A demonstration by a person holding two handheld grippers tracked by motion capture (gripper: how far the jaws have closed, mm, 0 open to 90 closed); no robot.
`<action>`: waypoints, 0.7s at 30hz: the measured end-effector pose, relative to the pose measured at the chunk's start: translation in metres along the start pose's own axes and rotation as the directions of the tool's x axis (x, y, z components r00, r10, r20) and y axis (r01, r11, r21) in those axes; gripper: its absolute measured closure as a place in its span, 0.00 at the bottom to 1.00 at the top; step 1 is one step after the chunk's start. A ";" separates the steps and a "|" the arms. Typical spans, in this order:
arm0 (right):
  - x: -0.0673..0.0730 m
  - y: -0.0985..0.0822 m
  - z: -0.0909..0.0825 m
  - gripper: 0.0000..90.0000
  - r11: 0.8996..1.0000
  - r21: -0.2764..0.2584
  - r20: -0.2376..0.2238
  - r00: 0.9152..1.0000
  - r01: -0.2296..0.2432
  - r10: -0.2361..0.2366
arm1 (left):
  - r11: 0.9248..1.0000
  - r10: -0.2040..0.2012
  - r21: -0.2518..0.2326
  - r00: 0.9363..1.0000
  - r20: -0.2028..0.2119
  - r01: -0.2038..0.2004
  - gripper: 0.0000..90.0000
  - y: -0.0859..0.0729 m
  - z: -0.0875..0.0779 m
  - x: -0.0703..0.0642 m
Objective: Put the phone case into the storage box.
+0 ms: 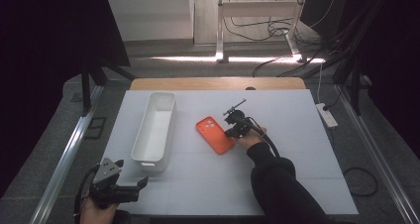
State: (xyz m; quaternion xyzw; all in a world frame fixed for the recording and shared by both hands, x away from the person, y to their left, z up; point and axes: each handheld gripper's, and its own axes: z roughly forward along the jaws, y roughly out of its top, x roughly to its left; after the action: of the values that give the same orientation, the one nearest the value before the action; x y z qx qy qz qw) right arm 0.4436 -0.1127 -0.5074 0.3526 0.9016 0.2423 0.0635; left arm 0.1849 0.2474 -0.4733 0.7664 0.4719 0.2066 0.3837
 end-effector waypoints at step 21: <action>0.008 -0.009 -0.024 0.99 0.994 -0.107 -0.016 1.000 -0.006 0.004 | 0.999 -0.036 -0.012 0.998 0.055 0.037 0.02 0.003 0.000 0.002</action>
State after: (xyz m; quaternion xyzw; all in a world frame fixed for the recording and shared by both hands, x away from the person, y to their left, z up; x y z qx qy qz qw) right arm 0.4250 -0.1226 -0.4906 0.3492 0.8868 0.2933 0.0748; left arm 0.1875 0.2481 -0.4711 0.7605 0.4738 0.1815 0.4053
